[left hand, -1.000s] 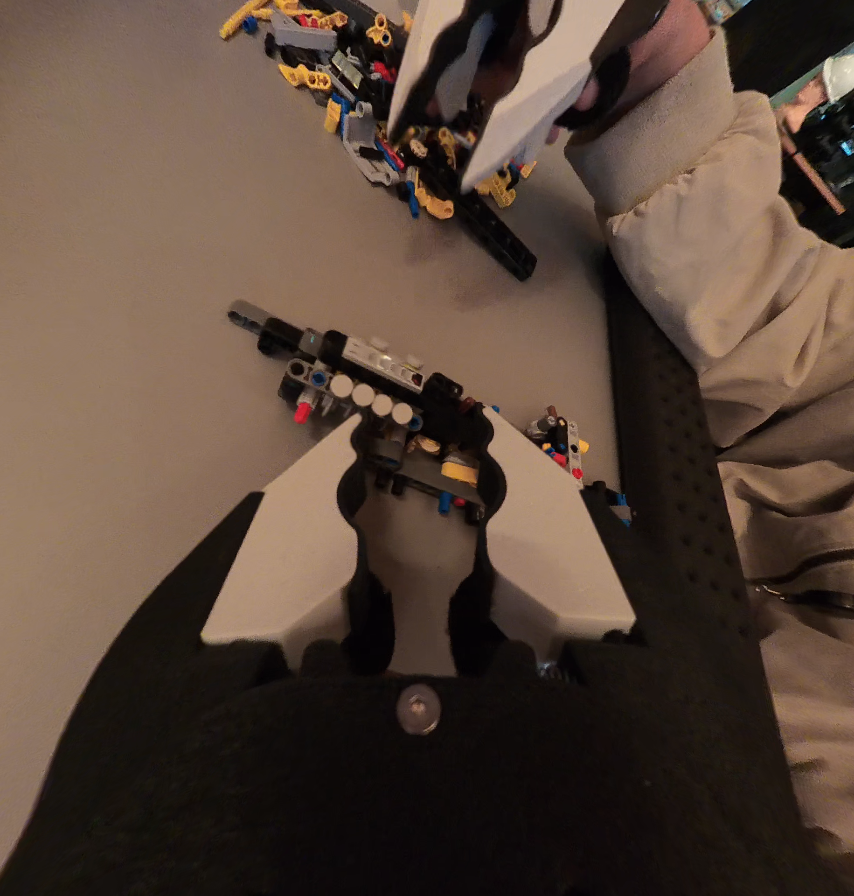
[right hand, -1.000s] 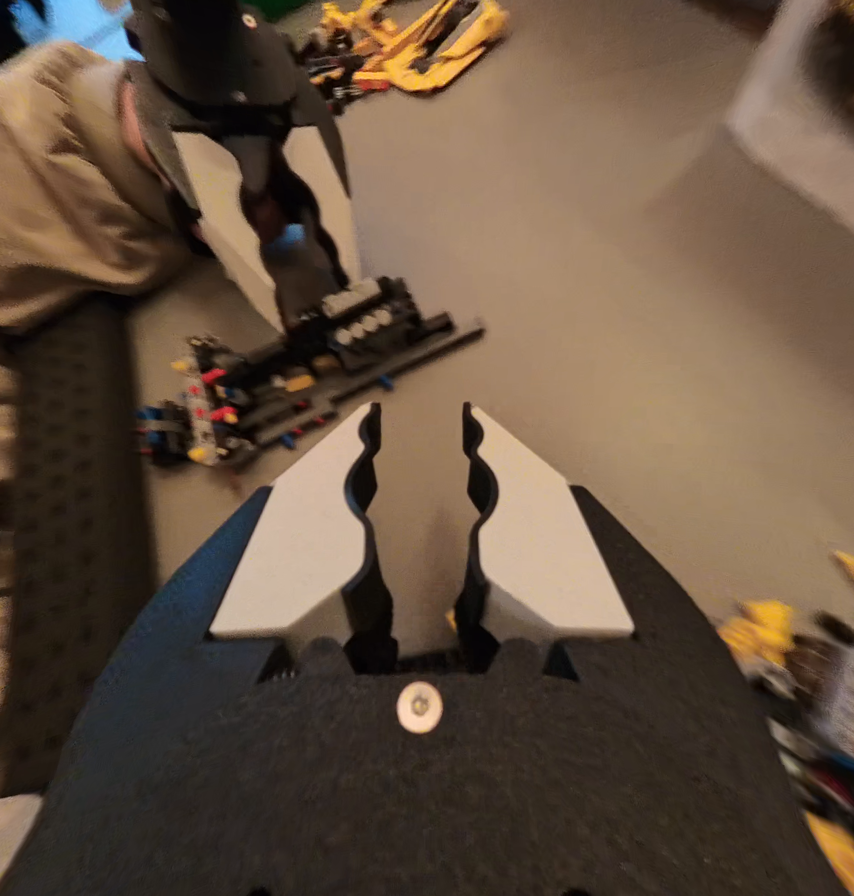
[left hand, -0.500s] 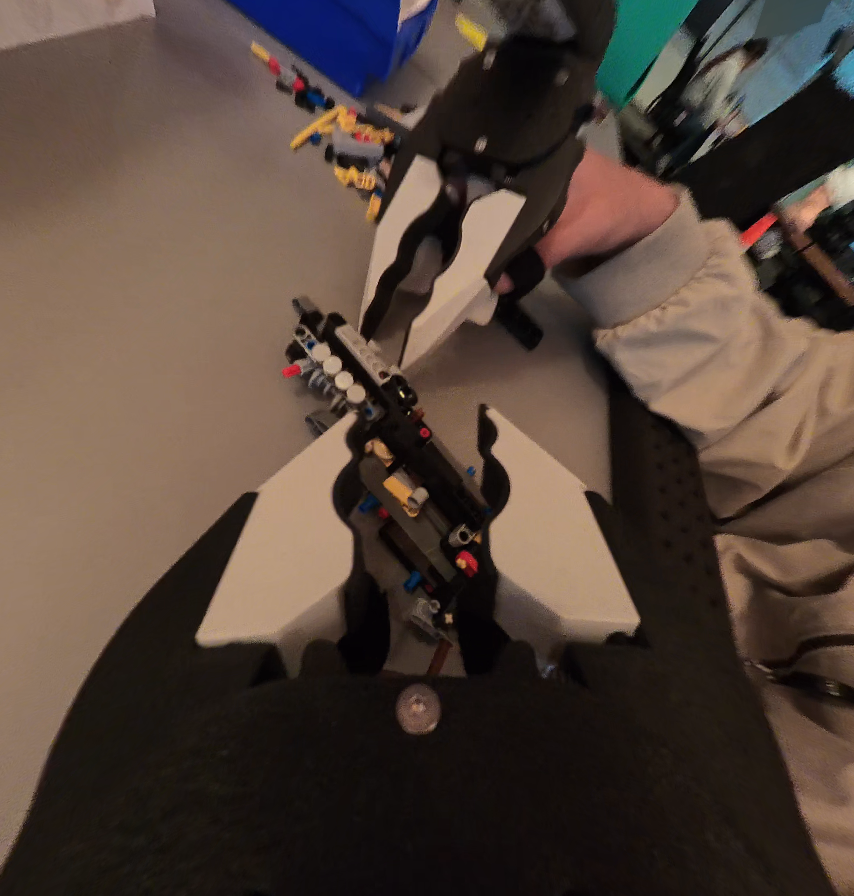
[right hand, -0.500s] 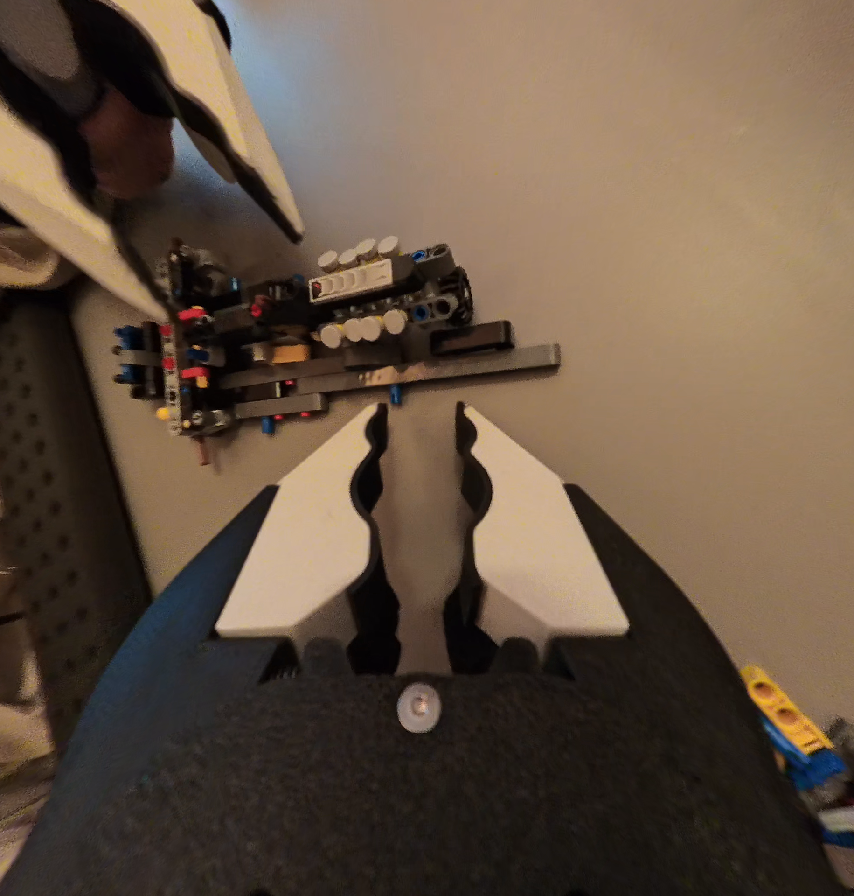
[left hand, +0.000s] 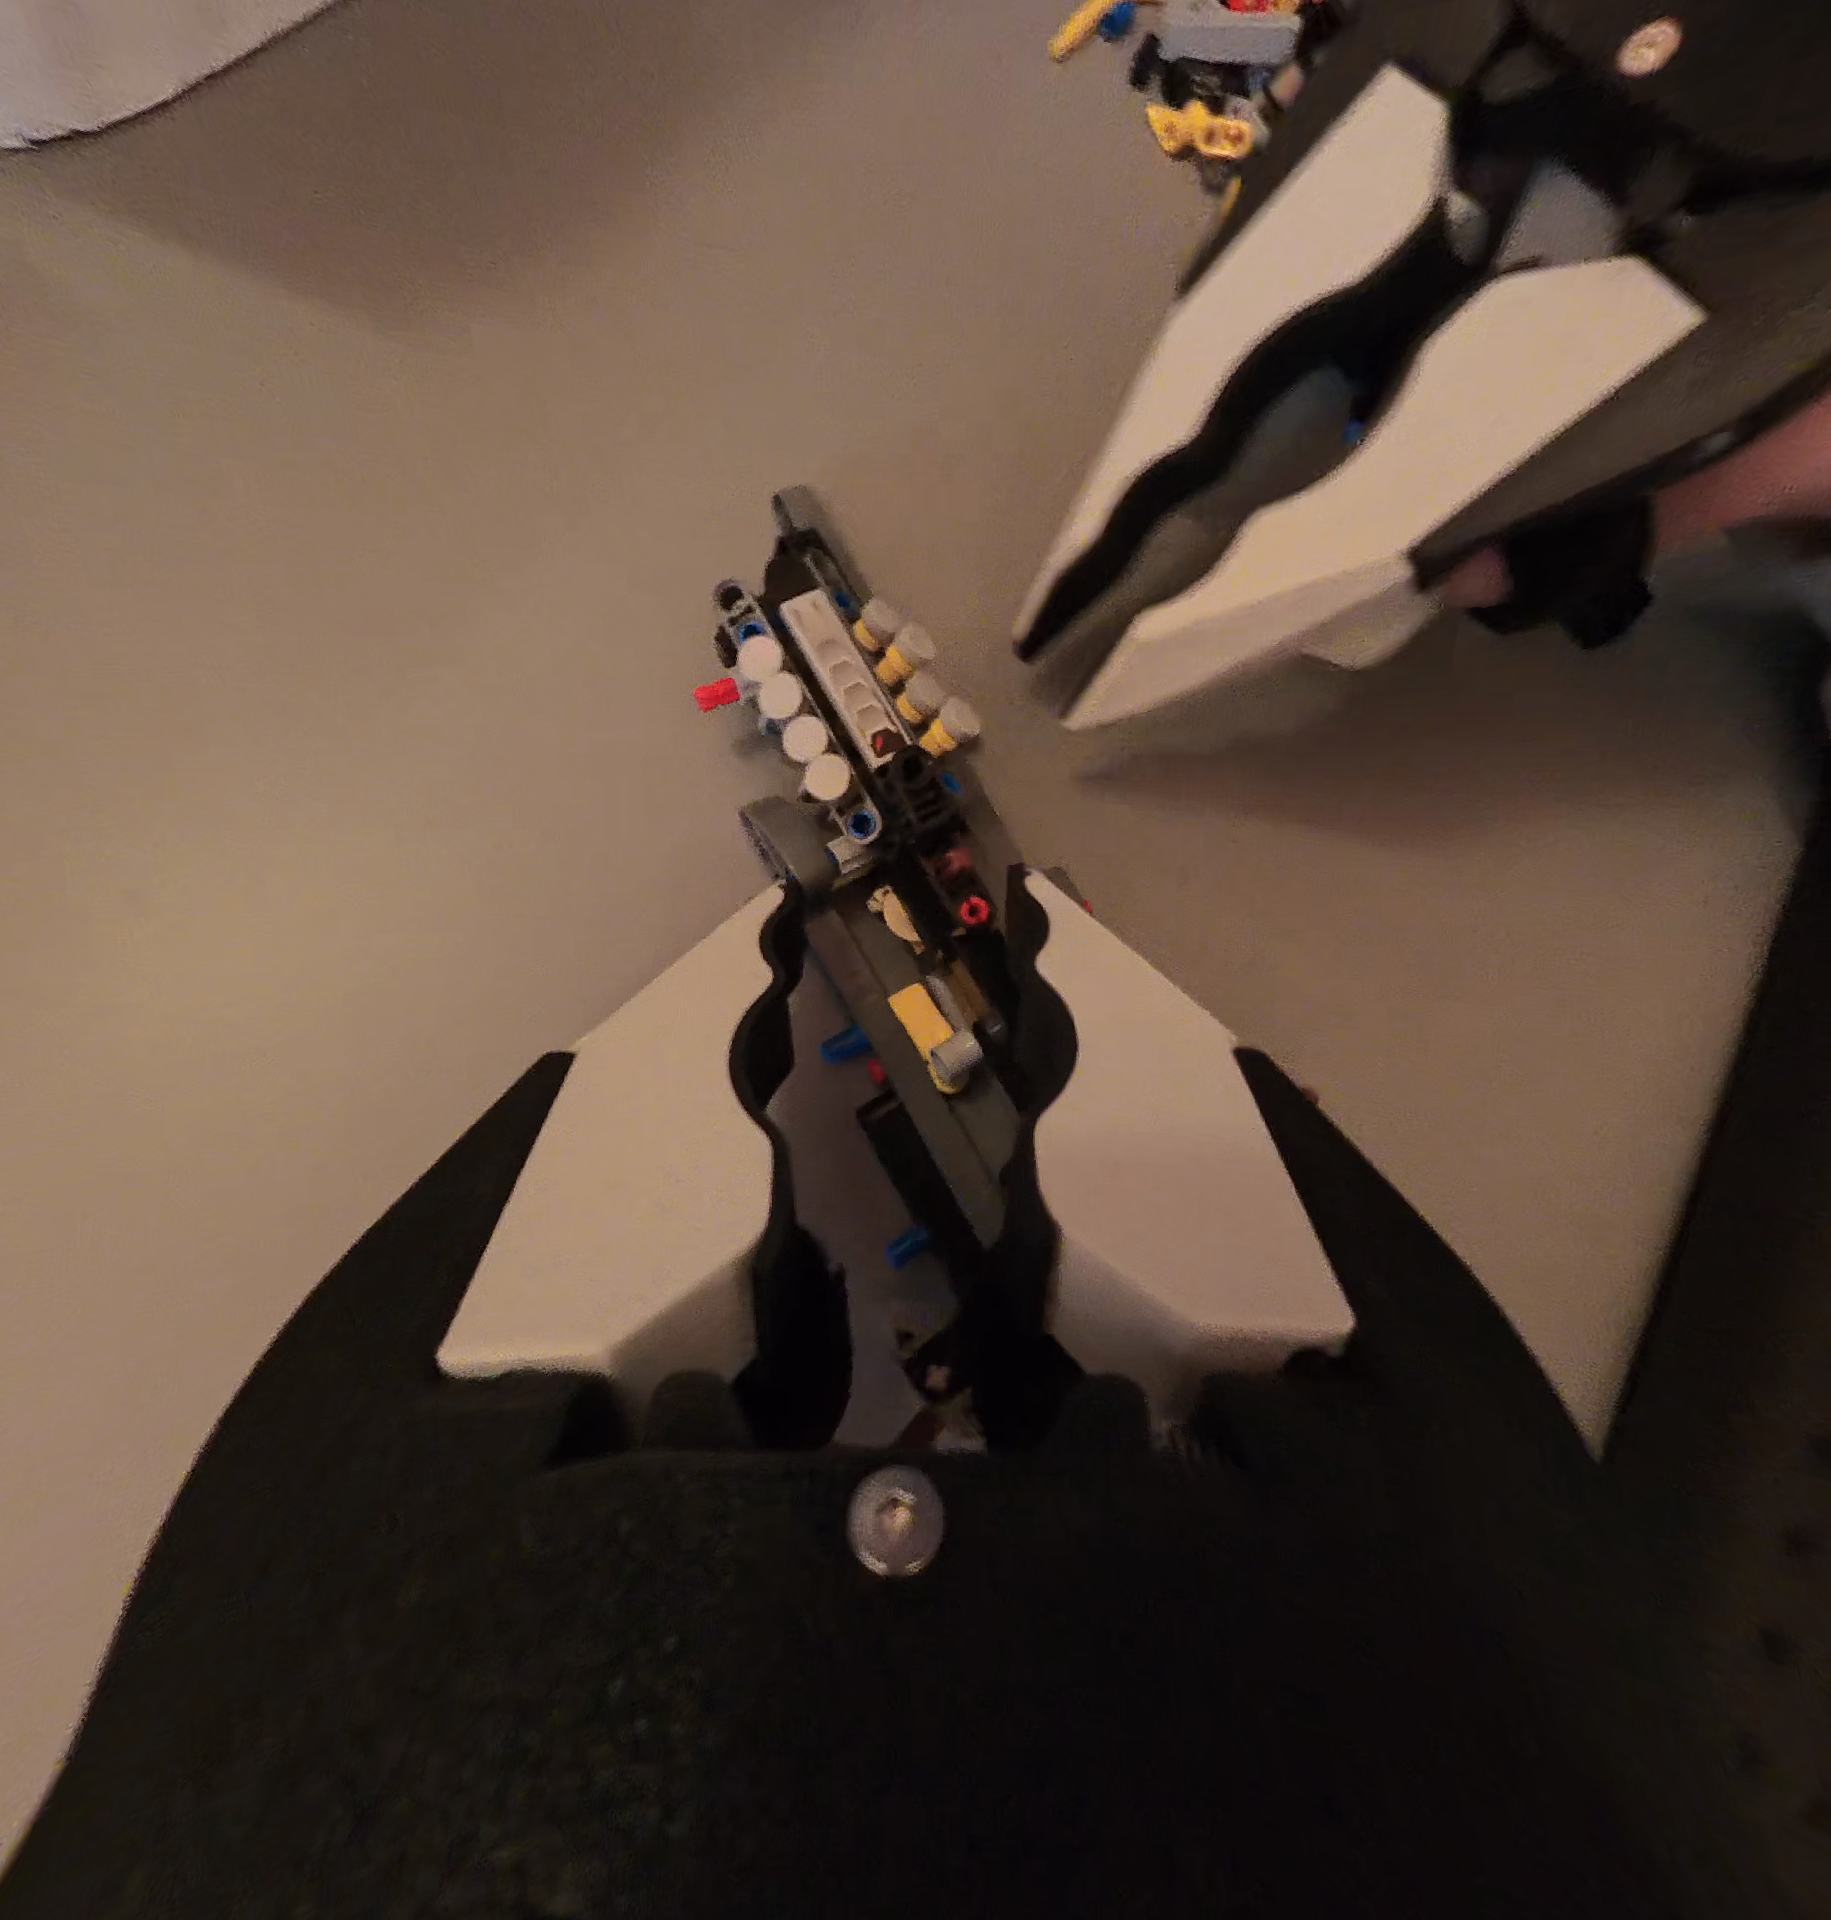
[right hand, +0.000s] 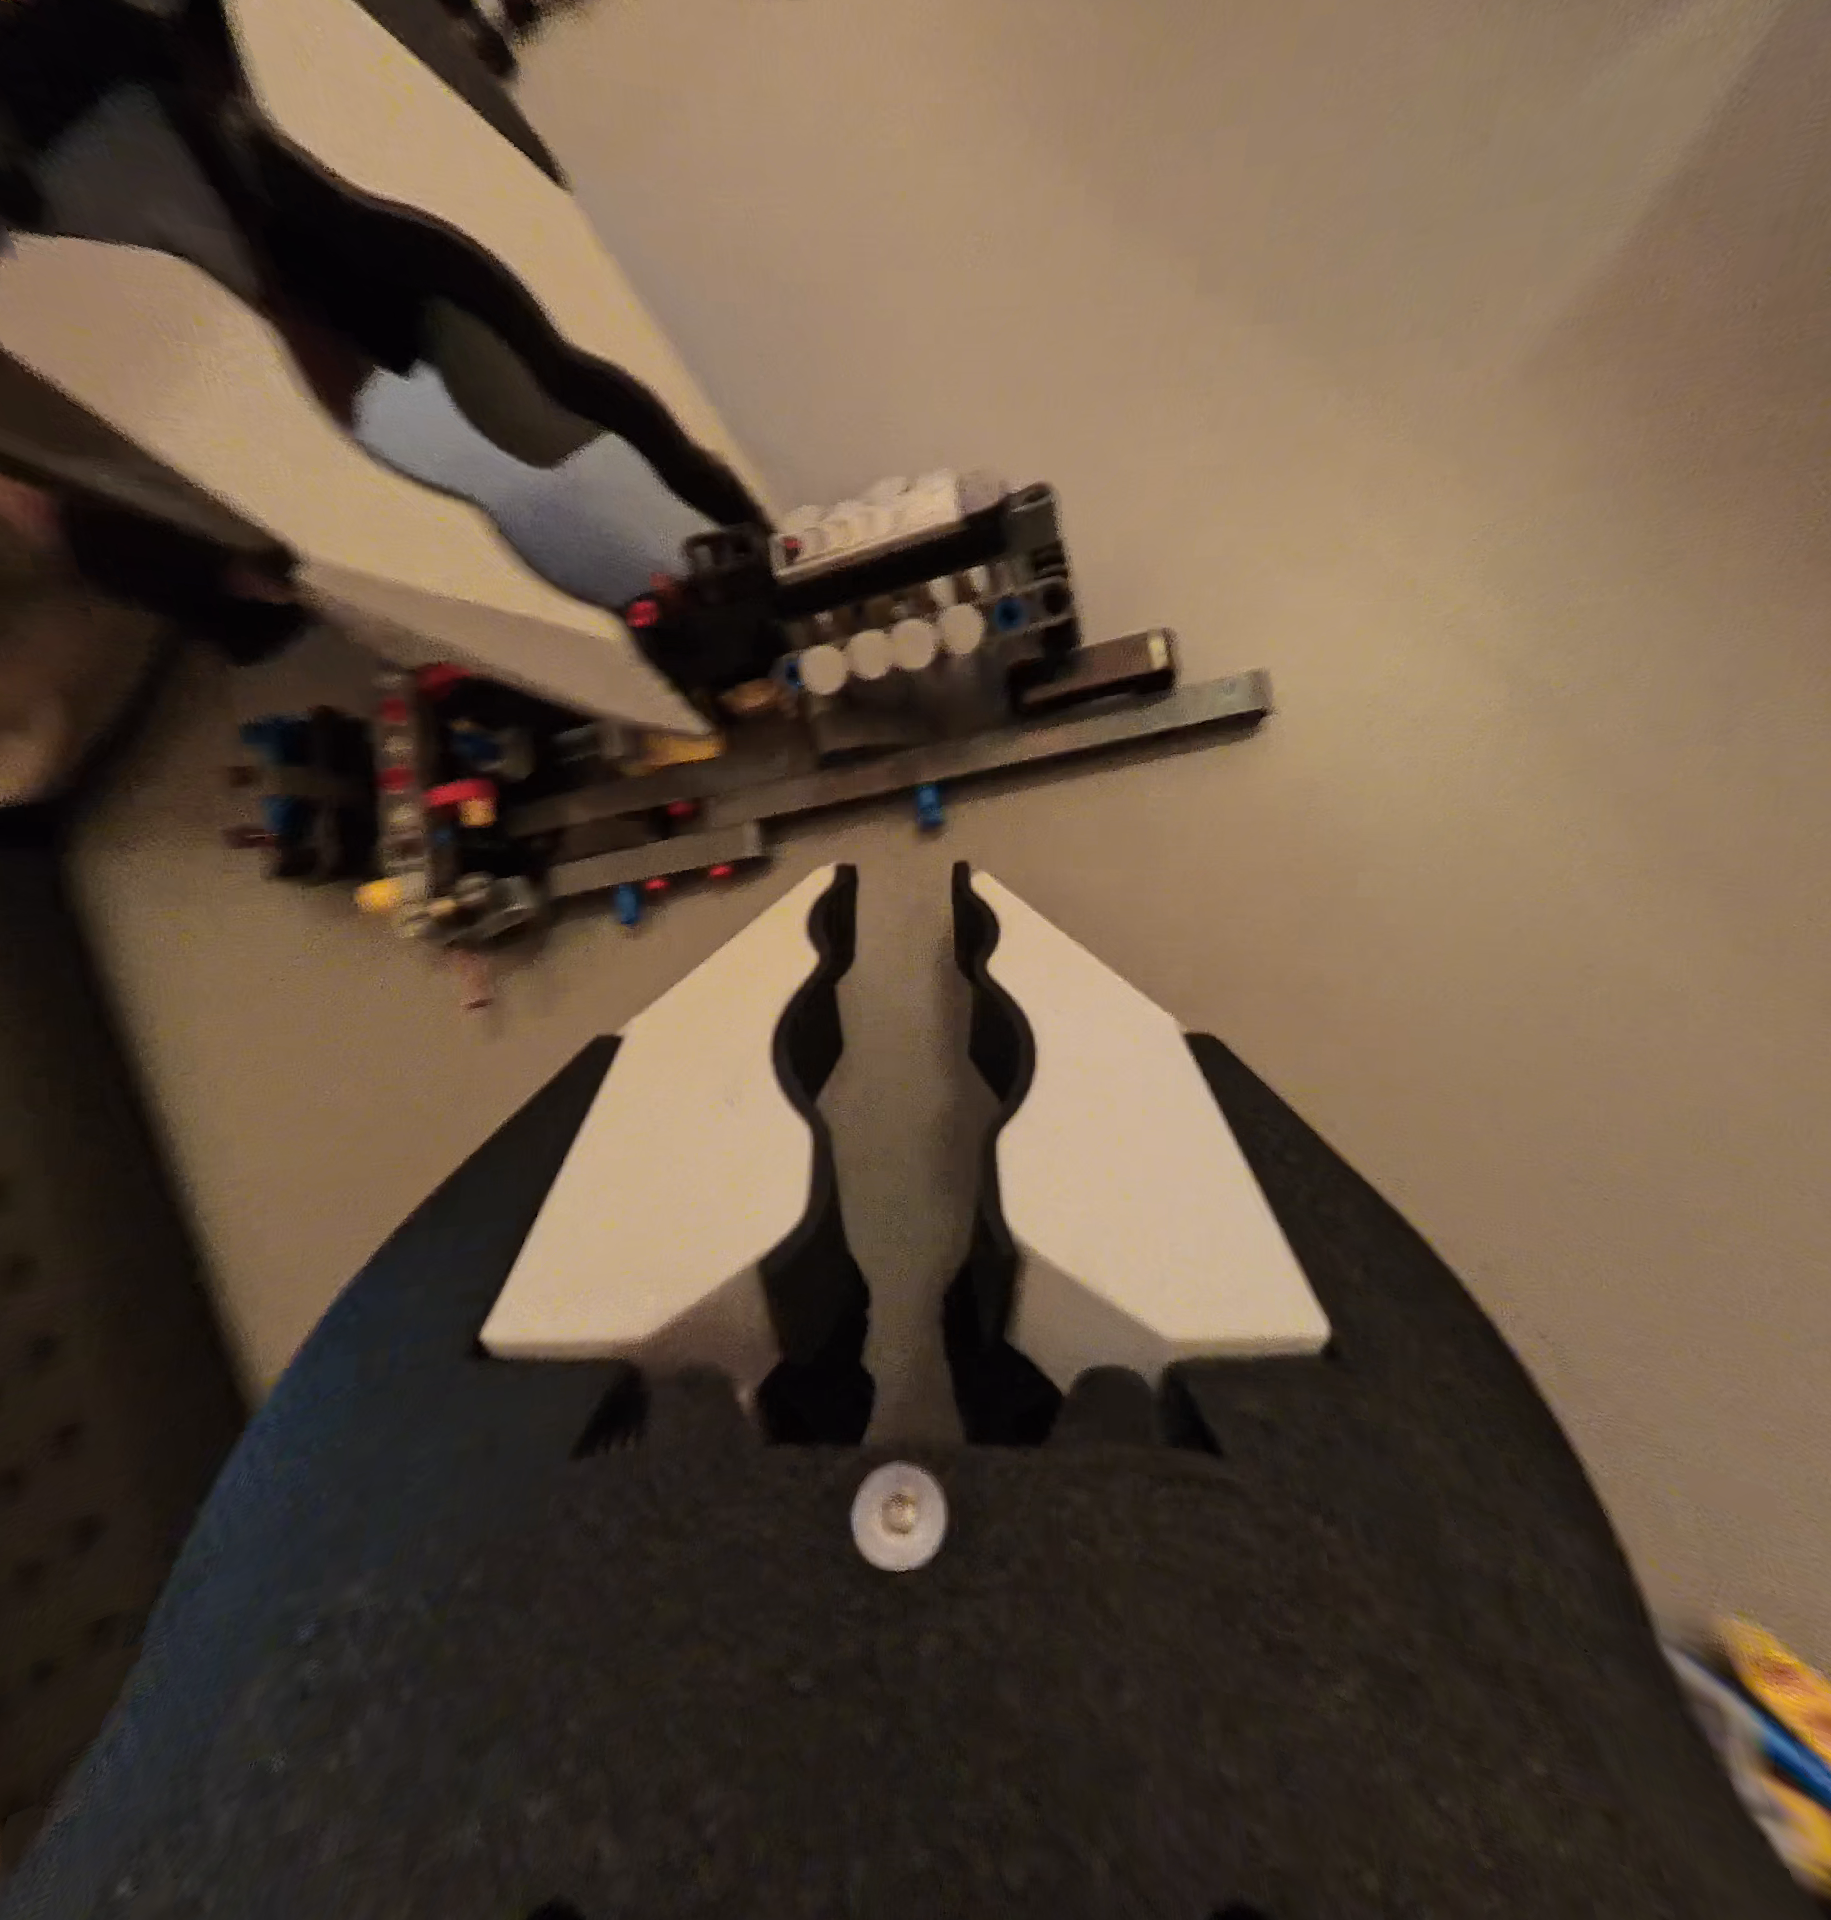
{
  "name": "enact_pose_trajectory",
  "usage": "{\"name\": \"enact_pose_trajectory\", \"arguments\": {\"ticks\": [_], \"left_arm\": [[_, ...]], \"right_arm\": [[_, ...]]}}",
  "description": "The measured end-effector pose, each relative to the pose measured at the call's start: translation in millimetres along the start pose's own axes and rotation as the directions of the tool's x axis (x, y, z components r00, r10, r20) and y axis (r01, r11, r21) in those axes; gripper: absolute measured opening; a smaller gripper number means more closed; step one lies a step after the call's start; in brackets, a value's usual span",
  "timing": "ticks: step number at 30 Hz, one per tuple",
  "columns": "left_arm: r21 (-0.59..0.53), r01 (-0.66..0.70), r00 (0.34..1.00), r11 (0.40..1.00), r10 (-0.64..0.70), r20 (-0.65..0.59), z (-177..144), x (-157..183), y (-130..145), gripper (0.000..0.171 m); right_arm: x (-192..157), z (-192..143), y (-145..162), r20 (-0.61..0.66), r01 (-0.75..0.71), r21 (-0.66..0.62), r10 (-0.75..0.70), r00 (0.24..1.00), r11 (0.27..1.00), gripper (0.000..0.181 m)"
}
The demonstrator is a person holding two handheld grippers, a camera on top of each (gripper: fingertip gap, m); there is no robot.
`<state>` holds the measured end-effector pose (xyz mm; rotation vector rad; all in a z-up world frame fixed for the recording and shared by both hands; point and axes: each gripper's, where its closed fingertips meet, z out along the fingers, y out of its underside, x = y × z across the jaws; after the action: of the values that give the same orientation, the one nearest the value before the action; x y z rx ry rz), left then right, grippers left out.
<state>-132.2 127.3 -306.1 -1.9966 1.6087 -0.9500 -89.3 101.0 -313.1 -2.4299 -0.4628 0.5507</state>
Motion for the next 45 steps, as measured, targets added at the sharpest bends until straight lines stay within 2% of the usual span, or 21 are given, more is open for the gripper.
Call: {"name": "enact_pose_trajectory", "arguments": {"ticks": [1, 2, 3, 6, 7, 9, 11, 12, 14, 16, 20, 22, 25, 28, 31, 34, 36, 38, 41, 43, 45], "left_arm": [[0.015, 0.037, 0.999, 0.999, -0.036, -0.030, -1, -1, -1, 0.037], [0.042, 0.091, 0.994, 0.995, -0.088, -0.070, -3, -2, -4, 0.017], [0.064, 0.150, 0.986, 0.987, -0.145, -0.078, -5, -8, -6, 0.015], [0.078, 0.214, 0.974, 0.974, -0.207, -0.091, -10, -23, -5, 0.016], [0.086, 0.241, 0.967, 0.967, -0.232, -0.109, -13, -26, -6, 0.016], [0.145, 0.313, 0.939, 0.939, -0.282, -0.198, -20, -23, -16, 0.014], [0.243, 0.363, 0.908, 0.900, -0.282, -0.311, -33, -14, -36, 0.009], [0.280, 0.370, 0.904, 0.886, -0.274, -0.328, -38, -12, -43, 0.007], [0.338, 0.315, 0.937, 0.887, -0.235, -0.258, -41, -14, -49, 0.007], [0.390, 0.259, 0.961, 0.883, -0.194, -0.198, -44, -14, -55, 0.007], [0.462, 0.218, 0.976, 0.860, -0.188, -0.111, -44, -13, -65, 0.007], [0.490, 0.206, 0.978, 0.847, -0.184, -0.094, -47, -10, -70, 0.007], [0.507, 0.184, 0.983, 0.842, -0.161, -0.089, -54, -7, -73, 0.008], [0.511, 0.218, 0.967, 0.831, -0.114, -0.226, -67, 9, -79, 0.017], [0.502, 0.318, 0.884, 0.804, -0.059, -0.464, -97, 24, -86, 0.042], [0.581, 0.432, 0.860, 0.690, -0.120, -0.496, -120, -11, -92, 0.042], [0.569, 0.484, 0.835, 0.664, -0.157, -0.527, -116, -26, -88, 0.042], [0.500, 0.537, 0.781, 0.680, -0.175, -0.600, -107, -25, -83, 0.042], [0.418, 0.545, 0.680, 0.727, -0.092, -0.727, -104, 7, -81, 0.041], [0.402, 0.452, 0.680, 0.796, -0.016, -0.733, -97, 34, -76, 0.041], [0.432, 0.357, 0.725, 0.828, 0.046, -0.687, -88, 51, -74, 0.041]], "right_arm": [[-11, -1, -2, 0.080, -0.058, 0.012, 0.057, 0.995, 0.998, 0.018], [-23, -1, -3, 0.165, -0.113, 0.009, 0.110, 0.980, 0.994, 0.021], [-32, 0, -2, 0.217, -0.153, -0.016, 0.152, 0.964, 0.988, 0.024], [-38, 14, 12, 0.178, -0.114, -0.107, 0.132, 0.975, 0.988, 0.025], [-39, 18, 12, 0.166, -0.092, -0.112, 0.110, 0.980, 0.989, 0.020], [-45, 24, 6, 0.180, -0.142, -0.090, 0.156, 0.971, 0.986, 0.023], [-57, 29, -4, 0.284, -0.241, -0.063, 0.249, 0.926, 0.969, 0.034], [-68, 26, -12, 0.381, -0.291, -0.048, 0.287, 0.879, 0.955, 0.038], [-81, 15, -27, 0.531, -0.380, -0.027, 0.335, 0.778, 0.925, 0.038], [-82, 0, -41, 0.600, -0.416, 0.030, 0.317, 0.735, 0.909, 0.035], [-52, -16, -66, 0.448, -0.396, 0.281, 0.246, 0.860, 0.874, 0.023], [-43, -19, -66, 0.372, -0.341, 0.323, 0.213, 0.903, 0.883, 0.010], [-43, -27, -72, 0.389, -0.344, 0.359, 0.196, 0.900, 0.867, 0.009], [-40, -39, -75, 0.404, -0.333, 0.406, 0.160, 0.901, 0.851, 0.008], [-34, -55, -79, 0.400, -0.296, 0.463, 0.101, 0.911, 0.835, 0.007], [-30, -65, -76, 0.437, -0.294, 0.460, 0.074, 0.896, 0.838, 0.007], [-34, -75, -80, 0.549, -0.377, 0.460, 0.076, 0.832, 0.804, 0.007], [-39, -88, -86, 0.671, -0.480, 0.442, 0.075, 0.737, 0.758, 0.006], [-43, -99, -91, 0.779, -0.586, 0.409, 0.066, 0.623, 0.699, 0.006], [-45, -99, -93, 0.811, -0.623, 0.387, 0.071, 0.581, 0.680, 0.007], [-46, -99, -95, 0.817, -0.633, 0.391, 0.065, 0.573, 0.668, 0.006]]}}
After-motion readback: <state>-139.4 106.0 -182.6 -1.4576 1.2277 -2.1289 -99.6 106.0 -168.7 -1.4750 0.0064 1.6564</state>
